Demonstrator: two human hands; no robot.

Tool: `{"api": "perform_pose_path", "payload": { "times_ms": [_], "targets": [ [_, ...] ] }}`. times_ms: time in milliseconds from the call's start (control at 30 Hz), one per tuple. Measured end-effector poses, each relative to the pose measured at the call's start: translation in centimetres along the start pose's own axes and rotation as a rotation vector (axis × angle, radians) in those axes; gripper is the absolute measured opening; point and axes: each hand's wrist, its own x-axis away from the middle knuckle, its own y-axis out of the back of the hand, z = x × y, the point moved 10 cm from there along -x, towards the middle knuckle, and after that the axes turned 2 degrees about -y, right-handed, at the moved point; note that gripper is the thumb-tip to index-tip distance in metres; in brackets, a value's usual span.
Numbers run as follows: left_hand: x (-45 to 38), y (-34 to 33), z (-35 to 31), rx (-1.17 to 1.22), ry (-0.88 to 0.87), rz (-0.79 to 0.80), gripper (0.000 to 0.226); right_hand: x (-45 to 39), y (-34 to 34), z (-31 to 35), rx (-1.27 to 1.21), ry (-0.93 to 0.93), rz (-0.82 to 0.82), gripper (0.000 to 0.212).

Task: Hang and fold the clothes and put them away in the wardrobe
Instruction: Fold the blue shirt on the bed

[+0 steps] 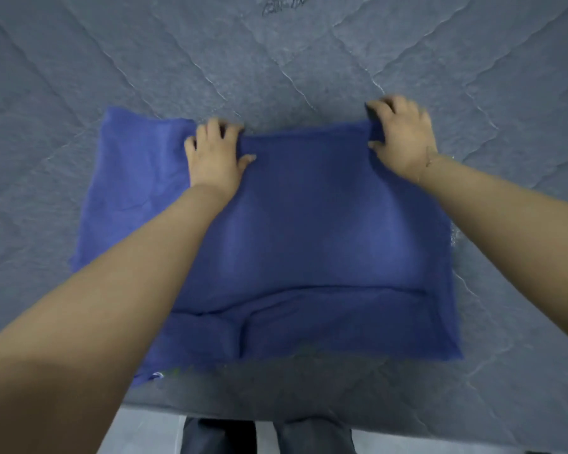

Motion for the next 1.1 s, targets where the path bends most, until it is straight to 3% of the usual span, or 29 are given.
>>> {"api": "perform_pose_path", "payload": {
  "times_ms": [167, 300, 400, 500, 633, 733, 833, 1000, 1100],
  "targets": [
    [0.4, 2.2, -0.2, 0.173, -0.103, -0.002, 0.019, 1.2, 1.4, 0.1, -0.003, 0.097, -0.008, 0.02],
    [5.6, 5.9, -0.5, 0.401, -0.232, -0.027, 0.024, 7.5, 3.8, 0.4, -0.026, 0.211, -0.135, 0.017],
    [11.3, 7.1, -2.3, 0.313, -0.412, 0.03, 0.021, 13.5, 4.1, -0.3, -0.095, 0.221, -0.109, 0.015],
    [16.2, 6.3, -3.6, 0.266, -0.486, 0.092, 0.027, 19.0, 2.8, -1.0, -0.118, 0.193, -0.069, 0.018],
    [20.5, 2.7, -3.9, 0.243, -0.464, 0.209, 0.011, 24.0, -0.4, -1.8, -0.099, 0.13, 0.011, 0.012],
    [22.2, -1.3, -2.9, 0.173, -0.373, 0.363, 0.012, 25.5, -4.0, -2.2, -0.057, 0.053, 0.141, 0.03],
    [22.9, -2.8, -2.8, 0.1, -0.339, 0.408, 0.017, 26.1, -6.8, -2.0, -0.008, -0.074, 0.301, 0.025],
    [20.2, -0.7, -5.3, 0.259, -0.316, 0.152, 0.029, 24.2, -3.8, 2.7, -0.206, 0.002, -0.004, 0.044],
    [18.6, -2.9, -7.2, 0.224, -0.273, 0.171, 0.045, 21.9, -5.9, 7.2, -0.225, 0.147, 0.044, 0.053]
  ]
}}
